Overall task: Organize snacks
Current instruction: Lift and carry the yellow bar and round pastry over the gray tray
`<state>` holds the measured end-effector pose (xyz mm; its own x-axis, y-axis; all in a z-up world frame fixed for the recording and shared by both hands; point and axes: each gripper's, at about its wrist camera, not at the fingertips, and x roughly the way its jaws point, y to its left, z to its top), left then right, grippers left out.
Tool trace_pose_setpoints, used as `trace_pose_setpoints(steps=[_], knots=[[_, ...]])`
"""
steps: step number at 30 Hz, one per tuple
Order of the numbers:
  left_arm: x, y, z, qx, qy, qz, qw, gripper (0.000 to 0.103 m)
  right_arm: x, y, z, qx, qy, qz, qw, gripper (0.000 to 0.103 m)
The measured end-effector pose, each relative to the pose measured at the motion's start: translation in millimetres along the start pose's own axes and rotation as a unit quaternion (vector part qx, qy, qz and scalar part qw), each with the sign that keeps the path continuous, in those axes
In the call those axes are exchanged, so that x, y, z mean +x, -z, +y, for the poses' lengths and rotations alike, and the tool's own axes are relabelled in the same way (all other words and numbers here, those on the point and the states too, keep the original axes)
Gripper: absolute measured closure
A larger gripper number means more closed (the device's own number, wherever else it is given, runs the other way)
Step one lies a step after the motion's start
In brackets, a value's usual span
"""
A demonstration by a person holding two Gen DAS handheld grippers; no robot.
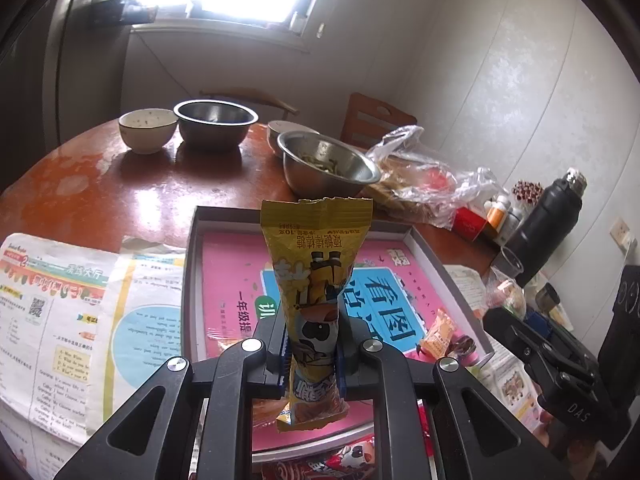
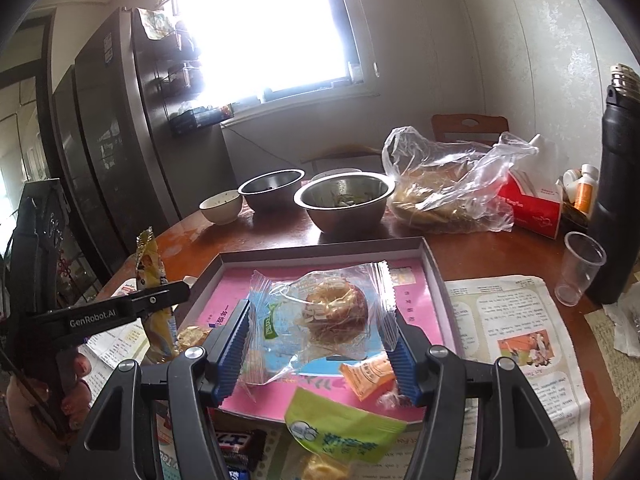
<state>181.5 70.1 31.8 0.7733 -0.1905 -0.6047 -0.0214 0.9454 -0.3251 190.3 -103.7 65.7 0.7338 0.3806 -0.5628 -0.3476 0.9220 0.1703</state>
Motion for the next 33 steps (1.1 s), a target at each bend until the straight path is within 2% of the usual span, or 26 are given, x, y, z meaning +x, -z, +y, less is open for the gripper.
trace_pose_setpoints(steps=[15, 21, 33], knots=[[27.6, 9.1, -4.7, 0.014, -0.004, 0.036, 0.9993, 0.086, 28.1, -3.2, -3.9, 0.006, 0.005, 0.019, 1.000, 0.040], [33.7, 11.8, -5.7, 0.018, -0.006, 0.050, 0.9986, 0.086, 45.5, -2.0, -5.5, 0.016, 0.015, 0.038, 0.999, 0.040], [39.2, 14.1, -2.8, 0.023, -0.008, 0.063, 0.9977, 0.086, 65.5, 12.3, 6.3, 0.002, 0.003, 0.076, 0.997, 0.040]])
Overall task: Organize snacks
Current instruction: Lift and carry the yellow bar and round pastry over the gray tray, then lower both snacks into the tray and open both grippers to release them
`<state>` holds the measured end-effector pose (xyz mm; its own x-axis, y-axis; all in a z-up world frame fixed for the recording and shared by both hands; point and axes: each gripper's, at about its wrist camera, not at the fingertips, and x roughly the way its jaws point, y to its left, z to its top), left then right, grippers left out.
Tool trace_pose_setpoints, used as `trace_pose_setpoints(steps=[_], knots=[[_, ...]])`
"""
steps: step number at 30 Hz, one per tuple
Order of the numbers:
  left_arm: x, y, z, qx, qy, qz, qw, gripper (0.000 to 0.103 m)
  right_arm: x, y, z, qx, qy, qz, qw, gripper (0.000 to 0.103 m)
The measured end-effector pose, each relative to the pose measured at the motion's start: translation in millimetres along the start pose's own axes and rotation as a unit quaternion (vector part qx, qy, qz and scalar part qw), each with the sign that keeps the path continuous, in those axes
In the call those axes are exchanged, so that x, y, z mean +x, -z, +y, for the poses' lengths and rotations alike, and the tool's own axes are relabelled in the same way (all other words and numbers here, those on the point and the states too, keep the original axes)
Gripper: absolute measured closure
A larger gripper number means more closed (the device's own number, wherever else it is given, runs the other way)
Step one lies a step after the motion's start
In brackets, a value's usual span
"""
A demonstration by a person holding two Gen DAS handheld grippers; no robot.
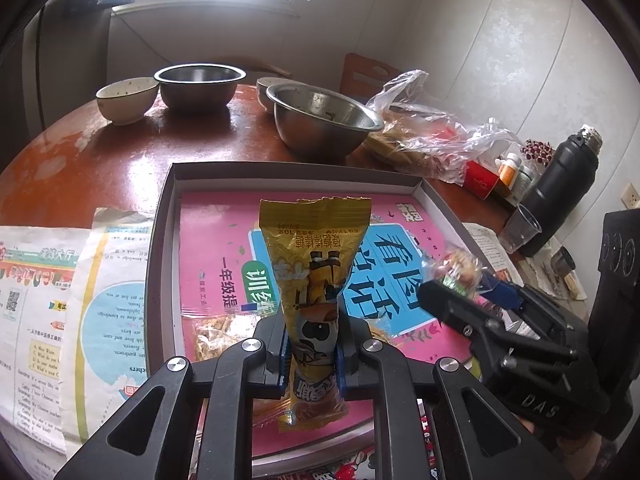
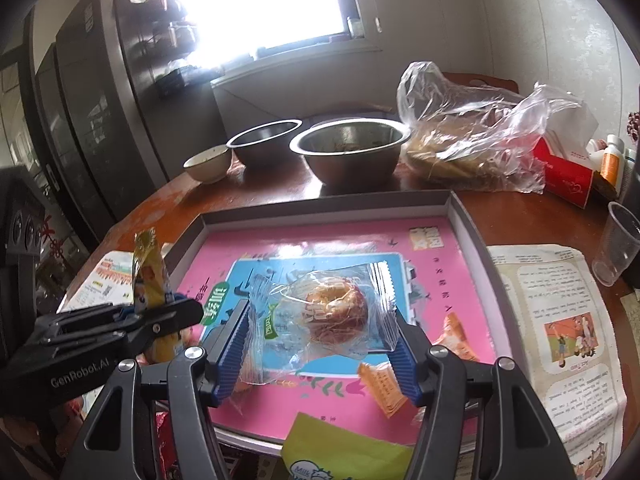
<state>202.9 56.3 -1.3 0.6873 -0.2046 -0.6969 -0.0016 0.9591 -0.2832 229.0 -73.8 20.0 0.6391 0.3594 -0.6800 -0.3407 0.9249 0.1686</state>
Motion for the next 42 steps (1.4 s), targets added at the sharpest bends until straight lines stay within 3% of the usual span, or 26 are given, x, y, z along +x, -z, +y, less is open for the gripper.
trace_pose_setpoints(steps=[12, 42], knots=[[4.5, 0.5, -0.2, 0.001, 0.002, 0.007, 1.0000, 0.086, 6.8, 14.6, 13.7, -0.028, -0.007, 0.031, 0.999, 0.040], [7.6, 0.6, 0.0, 0.002, 0.002, 0.013, 0.9999, 0.086, 2.3, 28.8, 16.5, -0.033, -0.009, 0.048, 0.998, 0.038]])
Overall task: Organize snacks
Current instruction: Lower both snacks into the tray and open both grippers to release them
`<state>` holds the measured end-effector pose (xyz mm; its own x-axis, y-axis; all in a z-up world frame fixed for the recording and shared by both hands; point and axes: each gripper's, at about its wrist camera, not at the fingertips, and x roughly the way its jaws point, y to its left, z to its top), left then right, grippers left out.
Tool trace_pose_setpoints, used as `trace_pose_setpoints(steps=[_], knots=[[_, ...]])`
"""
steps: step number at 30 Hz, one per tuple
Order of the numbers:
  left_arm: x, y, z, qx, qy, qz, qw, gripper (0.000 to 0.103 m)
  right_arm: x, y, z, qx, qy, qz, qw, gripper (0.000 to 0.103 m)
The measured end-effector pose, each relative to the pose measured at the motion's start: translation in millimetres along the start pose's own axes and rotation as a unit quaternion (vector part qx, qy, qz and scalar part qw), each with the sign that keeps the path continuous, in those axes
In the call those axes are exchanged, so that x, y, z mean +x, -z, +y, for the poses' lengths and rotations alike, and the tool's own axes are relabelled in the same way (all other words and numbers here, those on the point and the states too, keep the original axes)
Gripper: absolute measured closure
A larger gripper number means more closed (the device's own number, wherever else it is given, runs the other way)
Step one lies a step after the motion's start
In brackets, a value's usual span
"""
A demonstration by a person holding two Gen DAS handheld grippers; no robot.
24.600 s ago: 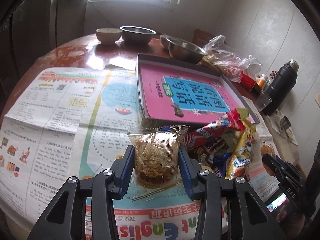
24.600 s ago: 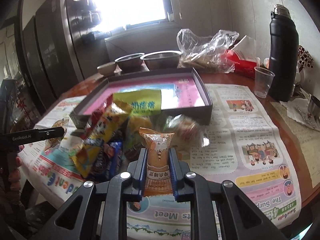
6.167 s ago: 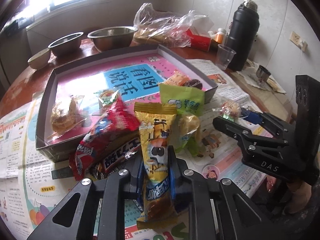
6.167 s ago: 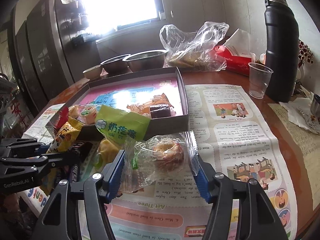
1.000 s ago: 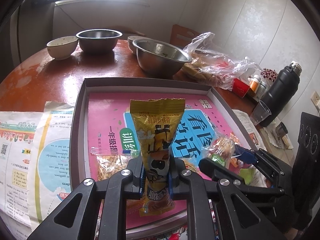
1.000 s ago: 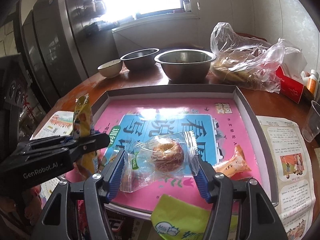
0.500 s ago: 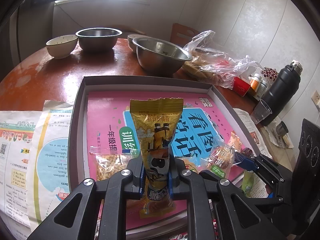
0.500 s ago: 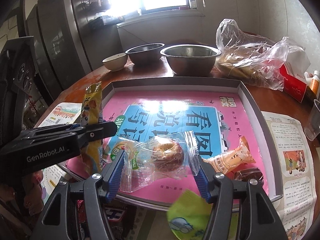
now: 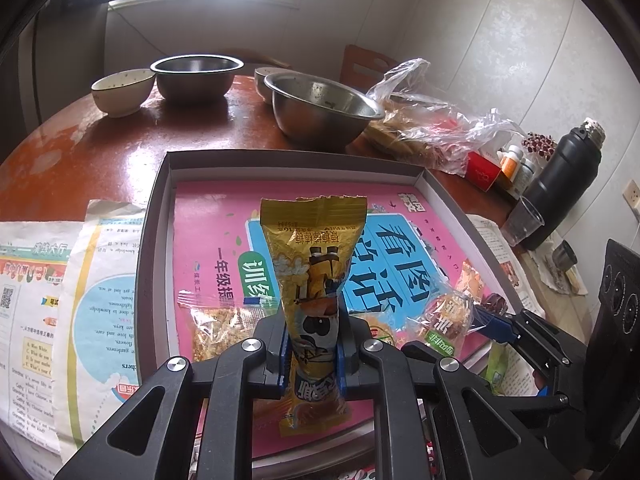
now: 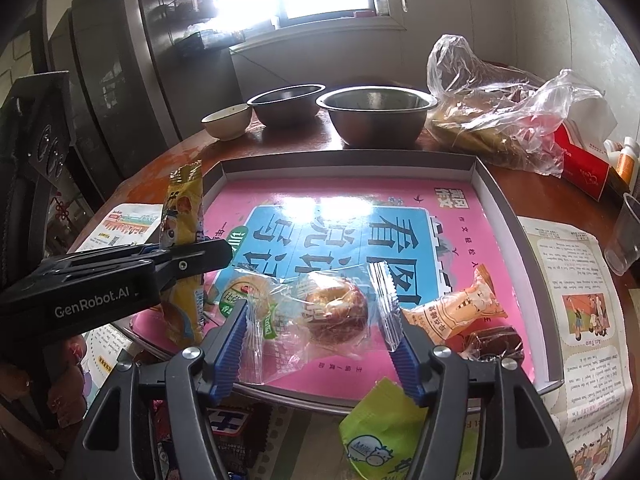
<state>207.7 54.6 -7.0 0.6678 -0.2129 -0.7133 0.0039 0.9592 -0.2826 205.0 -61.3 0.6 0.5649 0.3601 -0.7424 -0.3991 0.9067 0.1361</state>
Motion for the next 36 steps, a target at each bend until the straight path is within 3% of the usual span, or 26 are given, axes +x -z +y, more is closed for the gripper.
trace_pose_setpoints(steps=[17, 36], knots=[[2.1, 0.9, 0.5, -0.001, 0.001, 0.006, 1.0000, 0.085, -5.0, -1.9, -6.8, 0.018, 0.010, -0.011, 1.000, 0.036], [1.1, 1.1, -1.7, 0.000, 0.002, 0.008, 1.0000, 0.055, -14.7, -3.1, -14.4, 0.035, 0.017, -0.024, 0.999, 0.035]])
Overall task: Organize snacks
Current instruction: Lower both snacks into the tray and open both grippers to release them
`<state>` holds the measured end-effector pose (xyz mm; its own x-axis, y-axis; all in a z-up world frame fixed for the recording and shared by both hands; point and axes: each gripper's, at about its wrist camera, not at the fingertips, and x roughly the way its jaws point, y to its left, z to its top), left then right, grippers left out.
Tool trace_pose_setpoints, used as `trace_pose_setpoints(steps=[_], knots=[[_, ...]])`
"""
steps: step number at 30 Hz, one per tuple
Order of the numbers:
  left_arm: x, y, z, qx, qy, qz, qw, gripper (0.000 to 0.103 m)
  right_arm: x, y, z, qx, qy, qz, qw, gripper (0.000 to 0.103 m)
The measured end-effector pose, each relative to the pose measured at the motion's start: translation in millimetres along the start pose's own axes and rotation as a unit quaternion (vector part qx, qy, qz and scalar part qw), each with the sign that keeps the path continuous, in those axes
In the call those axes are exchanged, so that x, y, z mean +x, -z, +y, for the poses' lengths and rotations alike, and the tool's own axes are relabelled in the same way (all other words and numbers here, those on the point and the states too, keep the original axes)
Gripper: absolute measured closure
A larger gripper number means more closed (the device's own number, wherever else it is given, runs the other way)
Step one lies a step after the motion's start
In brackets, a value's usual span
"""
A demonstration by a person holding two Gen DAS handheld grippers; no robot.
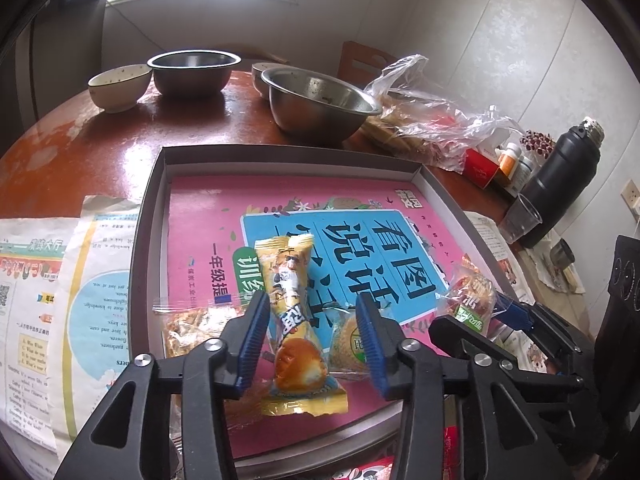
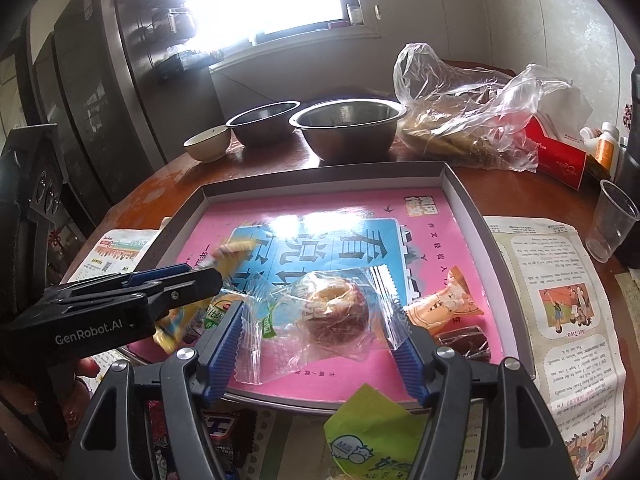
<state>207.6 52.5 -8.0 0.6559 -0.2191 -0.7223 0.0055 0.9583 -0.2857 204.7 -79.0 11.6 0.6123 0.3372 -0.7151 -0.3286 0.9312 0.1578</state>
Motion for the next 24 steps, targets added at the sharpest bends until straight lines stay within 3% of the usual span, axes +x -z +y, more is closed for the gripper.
trace_pose_setpoints(steps=[14, 24], knots=[[-5.4, -1.5, -2.2, -0.003, 0.017, 0.003, 0.9998, 0.041, -5.5, -1.3, -4.2, 0.010, 0.000, -0.009, 1.000, 0.034], [-22.9, -2.9, -9.7, 0.011, 0.018, -0.015, 0.9997, 0.034, -14.8, -4.2, -9.9, 0.020, 0.003, -0.026, 0.999, 0.033]])
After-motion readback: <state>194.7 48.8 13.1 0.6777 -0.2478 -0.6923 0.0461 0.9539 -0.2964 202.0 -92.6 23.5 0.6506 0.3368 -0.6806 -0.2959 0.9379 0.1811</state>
